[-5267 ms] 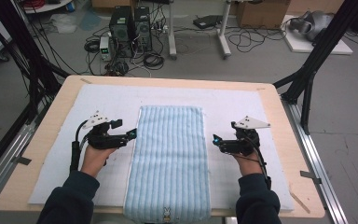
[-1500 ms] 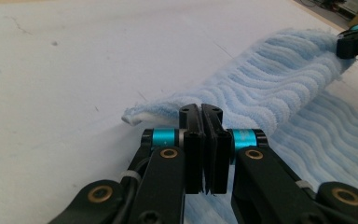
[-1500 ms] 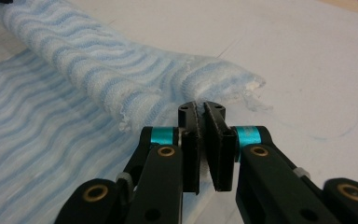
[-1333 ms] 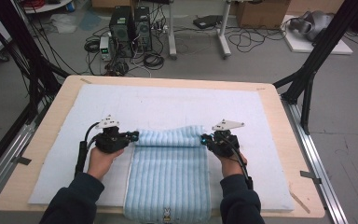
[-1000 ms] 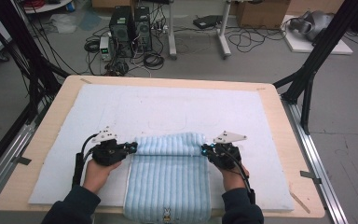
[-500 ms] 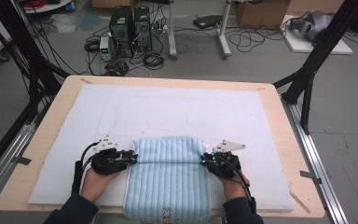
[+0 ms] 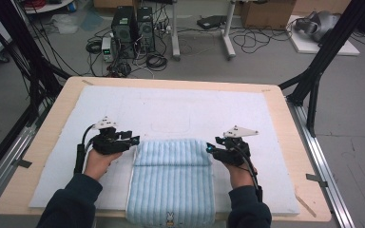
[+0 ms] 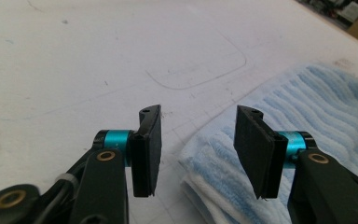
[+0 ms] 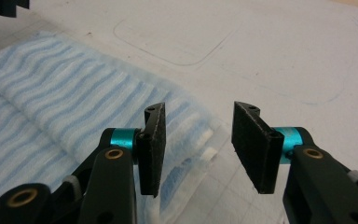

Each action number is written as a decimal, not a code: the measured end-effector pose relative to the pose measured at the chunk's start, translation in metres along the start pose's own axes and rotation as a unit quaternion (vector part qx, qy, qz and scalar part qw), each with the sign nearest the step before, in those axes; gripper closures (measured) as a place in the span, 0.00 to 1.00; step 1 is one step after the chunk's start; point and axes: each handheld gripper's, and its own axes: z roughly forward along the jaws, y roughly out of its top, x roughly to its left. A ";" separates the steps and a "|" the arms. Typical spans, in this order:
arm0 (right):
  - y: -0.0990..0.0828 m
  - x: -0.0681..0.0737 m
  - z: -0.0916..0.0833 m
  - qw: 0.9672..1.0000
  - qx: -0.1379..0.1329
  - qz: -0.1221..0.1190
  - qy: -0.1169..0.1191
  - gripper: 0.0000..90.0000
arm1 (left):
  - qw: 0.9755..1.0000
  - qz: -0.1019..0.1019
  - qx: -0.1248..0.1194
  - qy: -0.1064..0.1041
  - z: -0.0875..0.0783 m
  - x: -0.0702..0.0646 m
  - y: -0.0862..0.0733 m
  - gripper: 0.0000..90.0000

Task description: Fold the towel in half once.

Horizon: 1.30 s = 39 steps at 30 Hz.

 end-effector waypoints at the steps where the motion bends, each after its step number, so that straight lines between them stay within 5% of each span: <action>1: 0.001 0.000 0.002 1.000 -0.001 -0.001 -0.001 0.60 | 1.000 -0.002 0.006 -0.001 0.003 0.001 -0.001 0.59; 8: 0.002 0.001 0.005 1.000 0.001 -0.001 0.004 0.60 | 0.999 -0.005 0.042 -0.003 0.015 0.006 -0.007 0.64; 12: 0.002 0.000 0.003 1.000 0.000 0.000 0.004 0.60 | 0.999 -0.002 0.051 -0.009 0.016 0.005 -0.008 0.86; 14: 0.001 0.000 0.003 1.000 0.000 0.001 0.003 0.61 | 0.999 0.006 0.047 -0.005 0.016 0.003 -0.008 0.95; 29: 0.007 -0.009 0.006 1.000 -0.006 0.021 -0.002 0.59 | 1.000 0.015 -0.007 -0.021 -0.003 -0.007 -0.001 0.96; 35: 0.013 -0.018 0.027 0.998 0.039 0.039 0.004 0.54 | 1.000 0.021 -0.002 -0.020 -0.005 -0.008 -0.001 0.96; 39: 0.014 -0.018 0.044 0.996 0.079 0.029 0.009 0.59 | 1.000 0.022 -0.001 -0.018 -0.005 -0.007 -0.001 0.96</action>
